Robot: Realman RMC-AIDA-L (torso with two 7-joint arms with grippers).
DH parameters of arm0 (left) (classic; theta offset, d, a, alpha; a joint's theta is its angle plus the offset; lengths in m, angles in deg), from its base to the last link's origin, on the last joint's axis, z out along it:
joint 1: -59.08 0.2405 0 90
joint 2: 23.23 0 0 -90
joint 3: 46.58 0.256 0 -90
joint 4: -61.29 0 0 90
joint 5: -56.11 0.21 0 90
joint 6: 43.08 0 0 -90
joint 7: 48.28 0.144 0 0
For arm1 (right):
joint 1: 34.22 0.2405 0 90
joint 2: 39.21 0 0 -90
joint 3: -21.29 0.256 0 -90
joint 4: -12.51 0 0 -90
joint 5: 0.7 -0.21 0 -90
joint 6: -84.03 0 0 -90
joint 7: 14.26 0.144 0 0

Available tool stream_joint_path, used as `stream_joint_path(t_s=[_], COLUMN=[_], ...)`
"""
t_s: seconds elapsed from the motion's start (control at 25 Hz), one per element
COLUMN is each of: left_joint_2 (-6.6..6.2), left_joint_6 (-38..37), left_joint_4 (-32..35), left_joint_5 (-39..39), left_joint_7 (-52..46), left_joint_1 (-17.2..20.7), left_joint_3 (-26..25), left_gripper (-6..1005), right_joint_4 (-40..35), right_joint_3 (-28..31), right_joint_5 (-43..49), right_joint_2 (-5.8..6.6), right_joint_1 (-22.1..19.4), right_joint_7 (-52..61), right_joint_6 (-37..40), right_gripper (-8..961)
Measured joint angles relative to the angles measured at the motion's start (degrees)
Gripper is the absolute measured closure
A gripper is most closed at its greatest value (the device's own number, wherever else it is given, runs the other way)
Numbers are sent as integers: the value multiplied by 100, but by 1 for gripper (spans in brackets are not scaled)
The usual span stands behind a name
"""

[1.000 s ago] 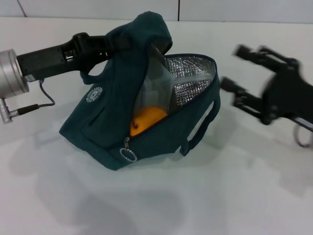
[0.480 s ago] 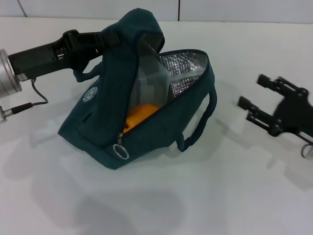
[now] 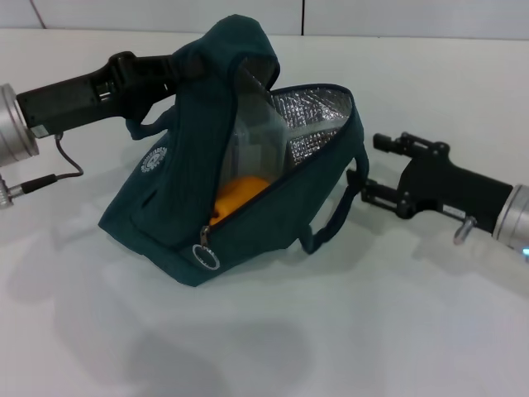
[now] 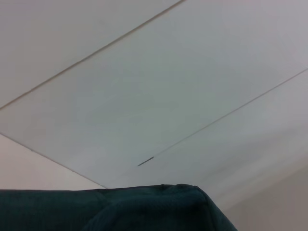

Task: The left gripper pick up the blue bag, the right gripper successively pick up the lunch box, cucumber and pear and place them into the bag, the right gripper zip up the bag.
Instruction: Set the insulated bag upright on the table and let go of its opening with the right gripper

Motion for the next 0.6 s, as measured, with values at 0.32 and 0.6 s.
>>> stream_joint_path(t_s=[0.32,0.6], left_joint_2=[-15,-57], left_joint_6=[-24,-43], left_joint_4=[0,-9], left_joint_5=[-8,24], left_joint_7=[29,10], left_joint_1=[149,374], left_joint_3=[-22,8], left_gripper=[925,925], right_joint_4=[-86,-90], right_joint_3=[353,363], right_joint_5=[-1507,-2391], right_joint_2=[0,1], right_joint_1=[-106,-588], right_joint_7=[-918,-1981], right_joint_6=[70,1787], right_gripper=[286,287])
